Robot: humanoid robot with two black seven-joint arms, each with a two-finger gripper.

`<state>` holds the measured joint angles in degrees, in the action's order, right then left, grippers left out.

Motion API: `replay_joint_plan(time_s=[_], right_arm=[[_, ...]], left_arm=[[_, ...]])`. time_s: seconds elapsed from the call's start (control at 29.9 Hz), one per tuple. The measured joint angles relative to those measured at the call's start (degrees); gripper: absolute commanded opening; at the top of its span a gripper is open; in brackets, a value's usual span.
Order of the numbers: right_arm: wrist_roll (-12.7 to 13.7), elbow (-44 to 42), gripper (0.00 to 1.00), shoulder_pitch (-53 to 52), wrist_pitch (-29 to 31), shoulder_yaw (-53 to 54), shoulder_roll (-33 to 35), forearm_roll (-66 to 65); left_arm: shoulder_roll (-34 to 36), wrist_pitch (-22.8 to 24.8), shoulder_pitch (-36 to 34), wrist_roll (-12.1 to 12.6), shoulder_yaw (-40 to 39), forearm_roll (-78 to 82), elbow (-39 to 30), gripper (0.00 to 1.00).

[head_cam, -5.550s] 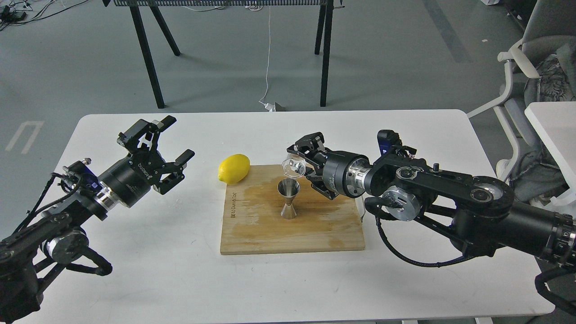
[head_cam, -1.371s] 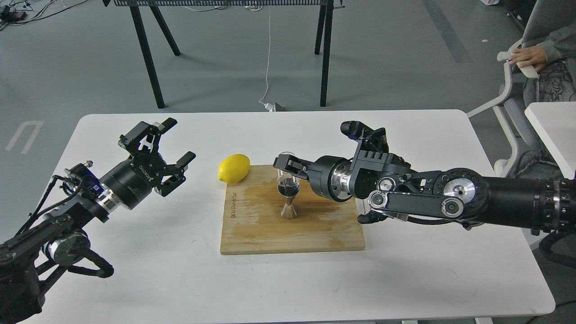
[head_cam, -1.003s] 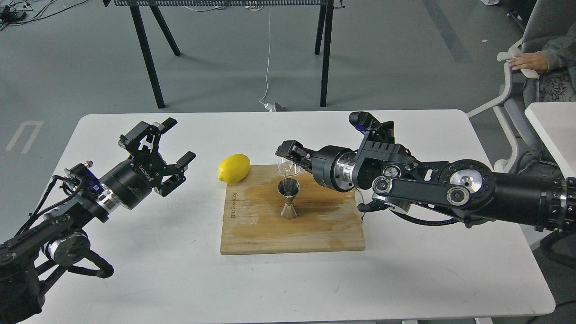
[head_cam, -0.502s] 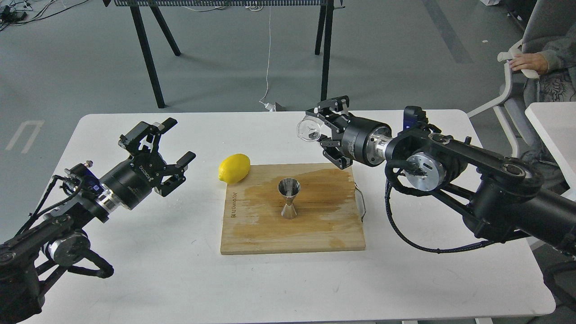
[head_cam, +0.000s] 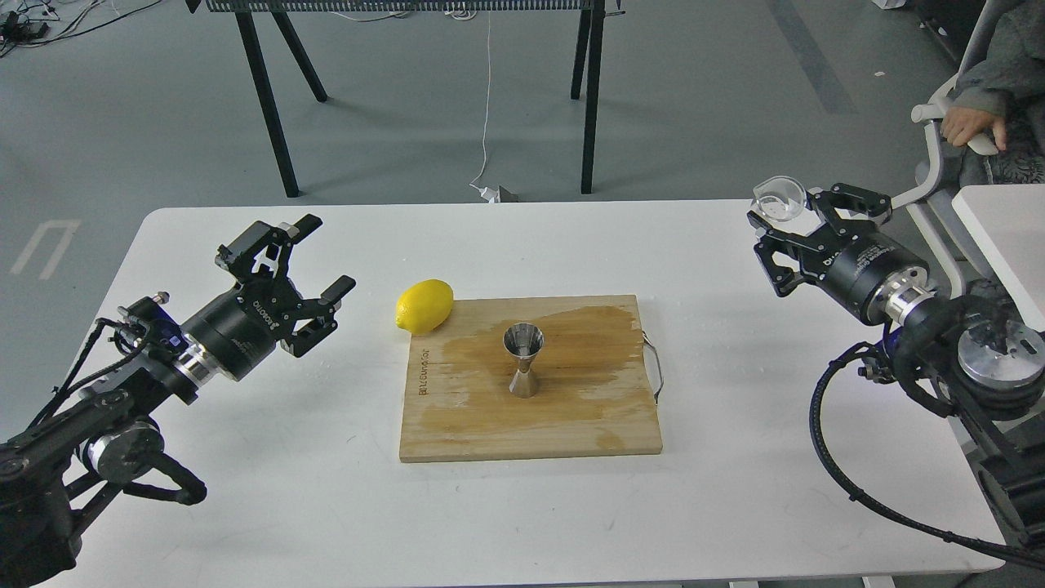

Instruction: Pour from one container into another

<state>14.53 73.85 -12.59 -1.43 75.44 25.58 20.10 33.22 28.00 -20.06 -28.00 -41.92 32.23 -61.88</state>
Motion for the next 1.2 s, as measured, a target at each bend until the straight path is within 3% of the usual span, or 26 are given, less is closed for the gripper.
replay_joint_plan(time_s=[0.23,0.57,1.2], right_arm=[[0.83,-9.42,0.52,3.82,2.12,3.02,-0.52,8.66],[1.06,-19.2,0.52,4.5,2.17,1.88,-4.9,9.23],[0.49,-21.56,0.52,2.99,3.01,-0.55,-8.58,8.5]], left_arm=[[-0.2,0.0,0.53,0.0,0.0,0.0,-0.04,0.97],[-0.96,0.0,0.47,0.0,0.0,0.03,-0.09,0.97],[-1.07,0.0,0.52,0.0,0.05,0.03,-0.09,0.97]])
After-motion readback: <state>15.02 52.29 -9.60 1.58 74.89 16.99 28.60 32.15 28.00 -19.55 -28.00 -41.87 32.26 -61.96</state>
